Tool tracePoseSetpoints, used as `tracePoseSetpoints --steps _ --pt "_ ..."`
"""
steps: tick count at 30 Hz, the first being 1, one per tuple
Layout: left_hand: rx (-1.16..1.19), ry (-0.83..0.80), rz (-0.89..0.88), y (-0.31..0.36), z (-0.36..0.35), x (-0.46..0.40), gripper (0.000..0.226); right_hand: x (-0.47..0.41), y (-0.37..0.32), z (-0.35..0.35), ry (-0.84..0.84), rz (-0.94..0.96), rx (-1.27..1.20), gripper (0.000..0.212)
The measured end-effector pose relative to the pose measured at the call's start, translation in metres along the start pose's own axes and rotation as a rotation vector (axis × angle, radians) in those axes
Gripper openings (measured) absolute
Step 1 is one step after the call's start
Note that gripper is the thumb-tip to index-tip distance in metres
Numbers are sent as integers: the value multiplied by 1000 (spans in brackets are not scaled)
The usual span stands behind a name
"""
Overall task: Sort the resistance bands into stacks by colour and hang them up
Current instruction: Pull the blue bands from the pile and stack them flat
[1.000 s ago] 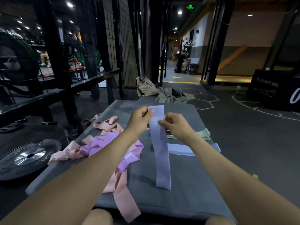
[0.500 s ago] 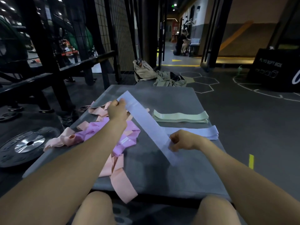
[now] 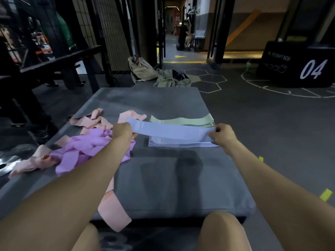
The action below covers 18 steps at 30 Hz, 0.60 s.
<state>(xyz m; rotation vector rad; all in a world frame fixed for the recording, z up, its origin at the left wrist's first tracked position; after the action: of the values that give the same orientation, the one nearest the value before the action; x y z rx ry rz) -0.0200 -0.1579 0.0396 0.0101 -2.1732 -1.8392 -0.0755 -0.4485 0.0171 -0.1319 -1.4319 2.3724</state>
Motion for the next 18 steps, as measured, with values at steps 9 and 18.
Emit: tracePoseSetpoints --steps 9,18 --pt "-248 -105 48 -34 -39 -29 25 -41 19 23 246 3 70 15" --pt "-597 -113 -18 -62 -48 -56 26 -59 41 15 219 -45 232 17"
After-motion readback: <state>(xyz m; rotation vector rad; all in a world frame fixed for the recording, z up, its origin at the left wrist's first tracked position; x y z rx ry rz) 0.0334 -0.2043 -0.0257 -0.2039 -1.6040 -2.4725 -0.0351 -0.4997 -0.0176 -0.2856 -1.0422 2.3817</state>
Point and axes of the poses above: each hand's wrist, its own x-axis away from the middle knuckle, its own z-axis out of the back of the hand, y = z × x, the point moved 1 cm from there along -x, towards the middle knuckle, and after that the axes turned 9 degrees about -y, right-handed, at the moved point
